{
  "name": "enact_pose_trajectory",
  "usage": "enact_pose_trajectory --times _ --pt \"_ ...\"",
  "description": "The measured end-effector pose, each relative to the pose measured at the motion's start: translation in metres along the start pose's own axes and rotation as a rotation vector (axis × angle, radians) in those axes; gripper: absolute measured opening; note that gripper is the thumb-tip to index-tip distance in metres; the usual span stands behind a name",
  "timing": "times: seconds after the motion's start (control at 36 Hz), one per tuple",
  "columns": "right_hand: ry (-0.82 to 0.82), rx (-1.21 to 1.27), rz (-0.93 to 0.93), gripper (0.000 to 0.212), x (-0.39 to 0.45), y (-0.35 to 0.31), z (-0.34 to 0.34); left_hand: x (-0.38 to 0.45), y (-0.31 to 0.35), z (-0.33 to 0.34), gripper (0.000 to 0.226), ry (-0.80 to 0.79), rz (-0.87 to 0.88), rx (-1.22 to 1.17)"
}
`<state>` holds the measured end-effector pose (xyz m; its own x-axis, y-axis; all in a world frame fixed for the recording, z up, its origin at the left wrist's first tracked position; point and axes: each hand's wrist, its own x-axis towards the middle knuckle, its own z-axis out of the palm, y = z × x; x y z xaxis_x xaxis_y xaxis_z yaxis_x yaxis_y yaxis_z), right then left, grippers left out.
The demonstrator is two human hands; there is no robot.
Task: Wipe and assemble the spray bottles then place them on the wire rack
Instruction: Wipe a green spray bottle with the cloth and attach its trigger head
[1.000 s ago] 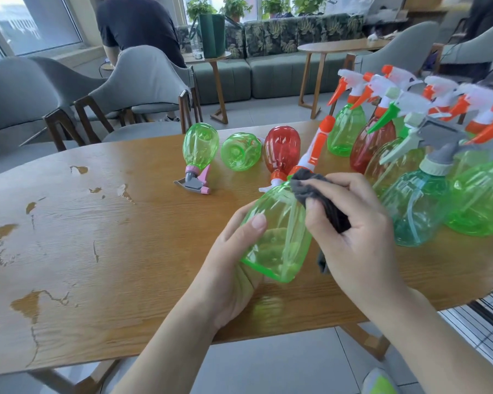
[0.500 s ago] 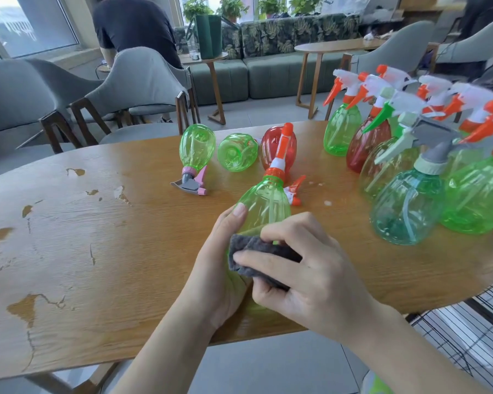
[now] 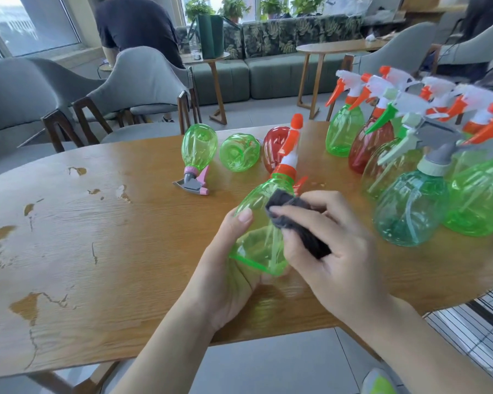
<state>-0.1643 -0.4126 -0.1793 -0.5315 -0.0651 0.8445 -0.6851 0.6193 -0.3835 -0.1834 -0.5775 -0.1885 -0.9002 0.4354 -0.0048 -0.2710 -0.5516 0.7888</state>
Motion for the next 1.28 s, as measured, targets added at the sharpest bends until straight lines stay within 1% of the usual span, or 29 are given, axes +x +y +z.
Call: enact_pose_trajectory --times 0.08,0.19,0.25,0.31,0.42,0.5,0.64,0.72,0.78,0.92,0.97,1.06,1.11,1.19,1.28 --pt "-0.025 -0.024 -0.016 0.025 -0.001 0.002 0.001 0.001 0.001 0.001 0.073 0.034 -0.012 0.009" --pt "0.001 -0.007 0.133 0.026 0.005 0.012 -0.003 0.002 0.001 0.004 0.069 0.043 -0.018 0.08" --pt "0.007 0.002 0.145 0.025 0.006 0.011 -0.005 0.002 0.0 0.005 0.068 0.042 -0.021 0.085" --pt "-0.002 -0.039 0.072 0.024 0.003 0.008 -0.003 0.002 0.001 0.007 0.068 0.051 -0.031 0.068" --pt "-0.051 -0.07 -0.127 0.021 -0.008 -0.003 0.005 0.001 0.002 0.006 0.05 0.021 -0.056 0.033" --pt "-0.1 -0.122 -0.253 0.02 -0.015 -0.005 0.01 -0.001 0.002 0.005 0.053 -0.049 -0.113 -0.048" --pt "-0.104 -0.182 -0.322 0.021 -0.014 -0.001 0.01 -0.001 0.003 0.005 0.048 -0.038 -0.121 -0.031" --pt "-0.06 -0.191 -0.285 0.022 -0.008 0.001 0.007 0.001 0.002 0.005 0.042 -0.033 -0.065 -0.025" --pt "-0.029 -0.163 -0.209 0.023 -0.004 0.004 0.004 0.003 0.002 0.005 0.041 -0.011 -0.022 -0.01" --pt "0.018 -0.073 0.073 0.027 0.006 0.015 -0.003 0.001 0.001 0.003 0.067 0.012 -0.036 0.025" --pt "0.056 -0.025 0.147 0.027 0.008 0.016 -0.004 0.0 0.001 0.003 0.07 -0.002 -0.041 0.031" --pt "0.065 0.009 0.162 0.026 0.005 0.01 -0.002 0.001 0.0 0.004 0.07 0.017 -0.024 0.031" --pt "0.046 0.011 0.115 0.023 0.002 0.006 -0.001 0.001 0.001 0.005 0.07 0.036 -0.005 0.037" --pt "0.005 -0.029 0.049 0.025 0.001 0.005 0.0 0.0 0.002 0.005 0.069 0.072 0.001 0.056" --pt "-0.012 -0.015 0.106 0.027 0.003 0.01 -0.003 0.001 0.001 0.005 0.067 0.084 -0.006 0.083"
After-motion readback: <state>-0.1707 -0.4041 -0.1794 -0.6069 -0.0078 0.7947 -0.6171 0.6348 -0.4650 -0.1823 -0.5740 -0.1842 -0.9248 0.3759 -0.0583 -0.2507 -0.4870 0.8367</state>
